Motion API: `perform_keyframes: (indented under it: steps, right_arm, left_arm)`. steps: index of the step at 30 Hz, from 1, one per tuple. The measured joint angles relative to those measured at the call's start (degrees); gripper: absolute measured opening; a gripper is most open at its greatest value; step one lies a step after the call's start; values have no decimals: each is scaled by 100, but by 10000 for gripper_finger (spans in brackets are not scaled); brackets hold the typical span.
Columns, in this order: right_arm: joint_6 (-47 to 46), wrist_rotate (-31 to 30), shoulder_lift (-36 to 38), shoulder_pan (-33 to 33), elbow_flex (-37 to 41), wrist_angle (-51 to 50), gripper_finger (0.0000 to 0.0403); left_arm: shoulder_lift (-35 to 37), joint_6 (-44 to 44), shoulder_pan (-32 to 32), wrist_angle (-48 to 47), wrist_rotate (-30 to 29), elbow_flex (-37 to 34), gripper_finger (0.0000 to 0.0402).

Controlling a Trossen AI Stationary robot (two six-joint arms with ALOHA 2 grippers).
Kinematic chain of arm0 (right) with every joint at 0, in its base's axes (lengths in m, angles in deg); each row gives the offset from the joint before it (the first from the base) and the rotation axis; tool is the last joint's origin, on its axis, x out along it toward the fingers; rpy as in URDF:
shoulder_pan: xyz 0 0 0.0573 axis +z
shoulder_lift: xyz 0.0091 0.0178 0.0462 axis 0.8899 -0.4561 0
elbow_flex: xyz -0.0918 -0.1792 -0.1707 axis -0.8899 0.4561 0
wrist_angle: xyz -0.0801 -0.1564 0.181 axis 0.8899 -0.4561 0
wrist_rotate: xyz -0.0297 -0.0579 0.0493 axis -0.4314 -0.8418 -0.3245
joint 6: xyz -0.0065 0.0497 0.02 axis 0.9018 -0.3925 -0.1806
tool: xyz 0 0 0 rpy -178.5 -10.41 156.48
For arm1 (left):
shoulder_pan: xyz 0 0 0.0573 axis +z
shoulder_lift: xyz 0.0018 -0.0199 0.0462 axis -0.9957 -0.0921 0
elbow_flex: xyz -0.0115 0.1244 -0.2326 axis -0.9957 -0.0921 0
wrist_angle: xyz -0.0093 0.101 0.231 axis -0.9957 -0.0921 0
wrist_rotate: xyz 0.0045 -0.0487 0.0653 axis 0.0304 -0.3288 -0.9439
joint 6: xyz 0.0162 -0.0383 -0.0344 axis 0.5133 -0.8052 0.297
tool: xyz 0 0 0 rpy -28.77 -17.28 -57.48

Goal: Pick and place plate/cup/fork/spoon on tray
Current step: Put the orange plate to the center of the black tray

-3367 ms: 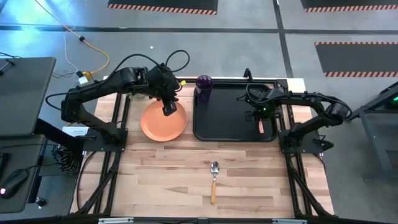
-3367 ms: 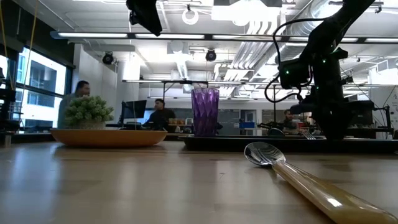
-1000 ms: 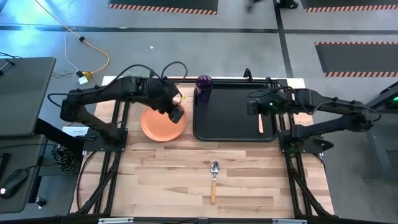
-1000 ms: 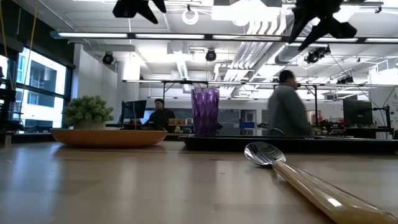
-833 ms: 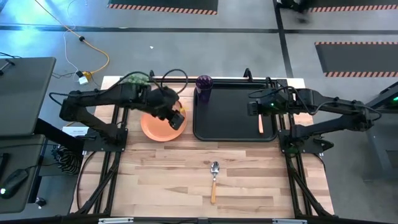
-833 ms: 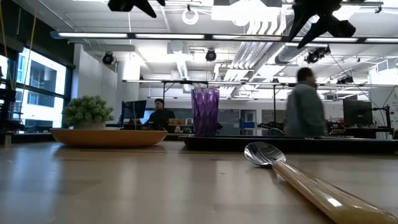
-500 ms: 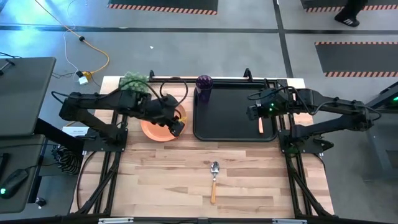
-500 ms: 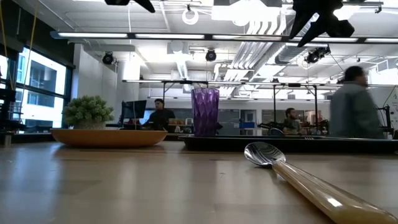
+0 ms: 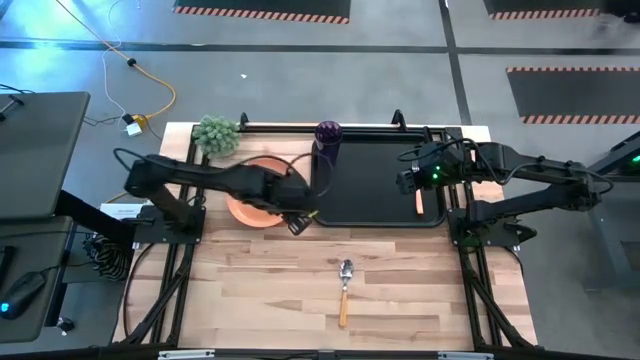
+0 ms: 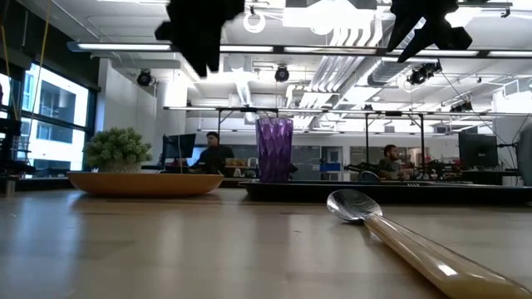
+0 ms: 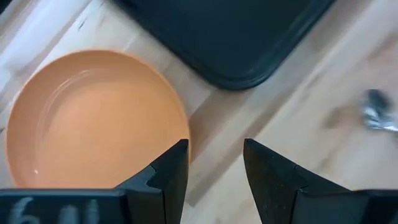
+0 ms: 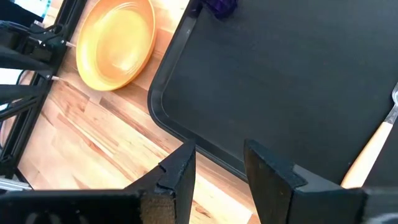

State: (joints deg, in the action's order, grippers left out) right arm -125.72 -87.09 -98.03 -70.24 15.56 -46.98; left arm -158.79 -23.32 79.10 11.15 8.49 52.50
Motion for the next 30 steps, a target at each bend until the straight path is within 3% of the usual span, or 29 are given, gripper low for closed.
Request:
perform_keyframes:
  steps: [13, 24, 30]
  right_arm:
    - [23, 11, 0, 0, 0, -5, 126]
    - [2, -4, 0, 0, 0, -6, 126]
    - [0, -17, 2, 0, 0, -1, 126]
  left_arm:
    - [-1244, 176, 302, -439, 415, -2, 143]
    - [-896, 614, 536, -1041, 101, -77, 142]
    - [-116, 408, 679, -400, 471, -1373, 142]
